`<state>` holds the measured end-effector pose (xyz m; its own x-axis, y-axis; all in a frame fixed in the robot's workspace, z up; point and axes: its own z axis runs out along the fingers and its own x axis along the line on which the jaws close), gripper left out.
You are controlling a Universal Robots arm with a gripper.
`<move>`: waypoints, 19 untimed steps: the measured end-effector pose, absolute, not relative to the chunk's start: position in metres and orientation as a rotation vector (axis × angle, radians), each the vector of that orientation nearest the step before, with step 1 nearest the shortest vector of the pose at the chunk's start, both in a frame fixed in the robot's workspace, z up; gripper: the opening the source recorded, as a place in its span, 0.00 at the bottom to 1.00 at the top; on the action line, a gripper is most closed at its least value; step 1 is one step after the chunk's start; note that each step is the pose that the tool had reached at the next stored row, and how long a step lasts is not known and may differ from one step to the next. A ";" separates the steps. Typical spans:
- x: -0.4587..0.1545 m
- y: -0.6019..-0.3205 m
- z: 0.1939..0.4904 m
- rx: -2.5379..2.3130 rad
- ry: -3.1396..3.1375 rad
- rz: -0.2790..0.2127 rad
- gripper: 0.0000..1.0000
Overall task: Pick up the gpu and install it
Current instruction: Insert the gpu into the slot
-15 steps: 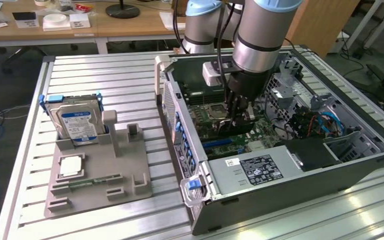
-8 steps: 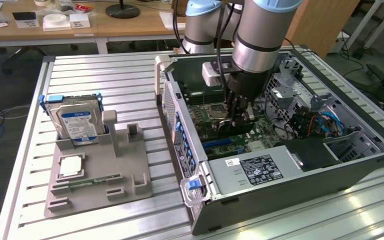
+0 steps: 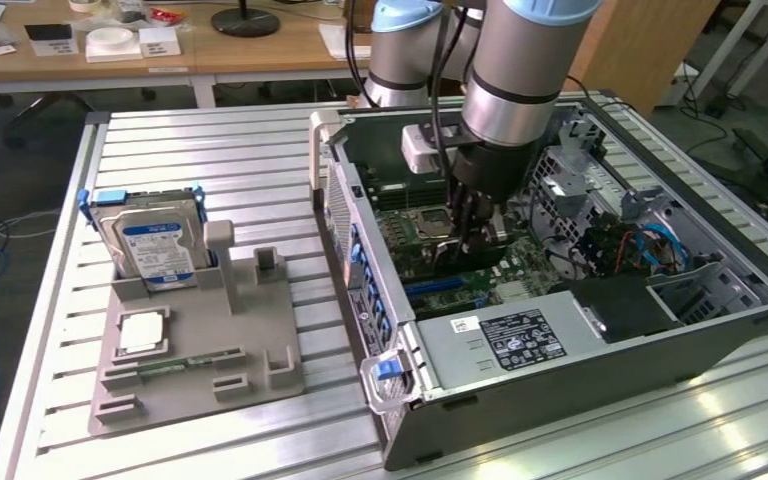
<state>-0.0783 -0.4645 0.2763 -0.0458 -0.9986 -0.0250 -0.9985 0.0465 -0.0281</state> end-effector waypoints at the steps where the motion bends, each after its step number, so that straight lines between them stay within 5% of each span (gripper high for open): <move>1: -0.079 -0.464 0.276 -2.143 2.245 -0.005 0.27; 19: -0.082 -0.465 0.263 -2.145 2.246 -0.007 0.27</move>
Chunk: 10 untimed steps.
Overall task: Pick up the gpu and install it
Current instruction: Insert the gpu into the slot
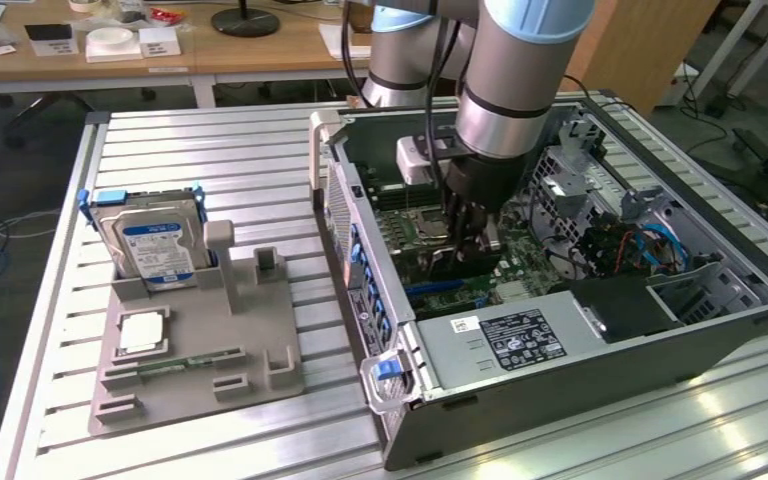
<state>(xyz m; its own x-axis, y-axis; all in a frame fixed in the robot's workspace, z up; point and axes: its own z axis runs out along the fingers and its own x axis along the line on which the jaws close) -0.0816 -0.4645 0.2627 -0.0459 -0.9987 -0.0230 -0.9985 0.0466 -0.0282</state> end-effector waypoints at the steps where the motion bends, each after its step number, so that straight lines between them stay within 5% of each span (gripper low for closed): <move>1: -0.082 -0.464 0.261 -2.145 2.246 -0.007 0.27; 10: -0.082 -0.464 0.257 -2.145 2.246 -0.008 0.27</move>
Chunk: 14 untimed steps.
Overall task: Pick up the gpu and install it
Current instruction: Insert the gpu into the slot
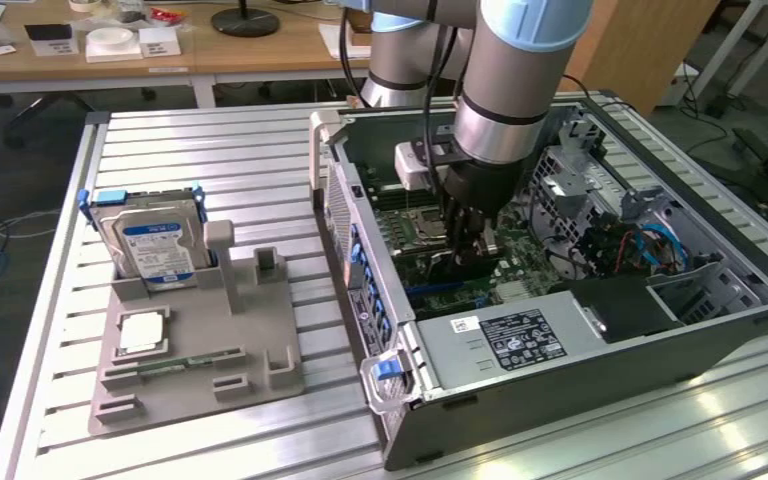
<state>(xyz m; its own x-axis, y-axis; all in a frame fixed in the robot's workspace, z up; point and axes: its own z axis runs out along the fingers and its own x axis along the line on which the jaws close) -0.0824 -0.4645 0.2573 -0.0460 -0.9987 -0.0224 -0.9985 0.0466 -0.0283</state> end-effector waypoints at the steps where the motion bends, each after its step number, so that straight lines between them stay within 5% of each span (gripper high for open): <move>1: -0.082 -0.464 0.257 -2.145 2.247 -0.008 0.27; 14: -0.079 -0.465 0.256 -2.155 2.257 0.004 0.27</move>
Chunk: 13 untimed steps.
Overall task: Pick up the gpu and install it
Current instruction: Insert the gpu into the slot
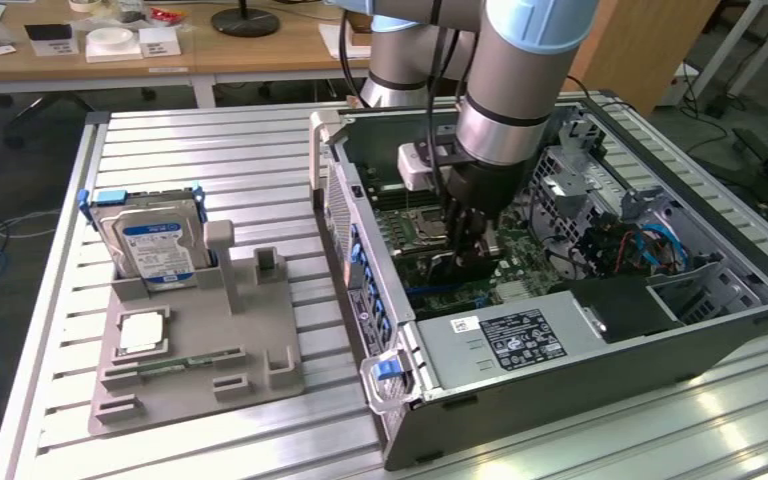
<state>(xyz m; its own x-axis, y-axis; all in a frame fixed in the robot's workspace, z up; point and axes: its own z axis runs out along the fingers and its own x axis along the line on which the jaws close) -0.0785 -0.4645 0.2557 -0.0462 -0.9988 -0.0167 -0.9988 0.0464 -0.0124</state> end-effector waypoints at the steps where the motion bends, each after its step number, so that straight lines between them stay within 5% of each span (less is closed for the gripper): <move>1: -0.078 -0.465 0.256 -2.156 2.259 0.007 0.27; 13: -0.078 -0.464 0.255 -2.156 2.258 0.006 0.27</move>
<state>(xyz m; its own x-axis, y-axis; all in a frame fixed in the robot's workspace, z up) -0.0785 -0.4645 0.2551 -0.0459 -0.9988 -0.0166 -0.9989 0.0461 -0.0107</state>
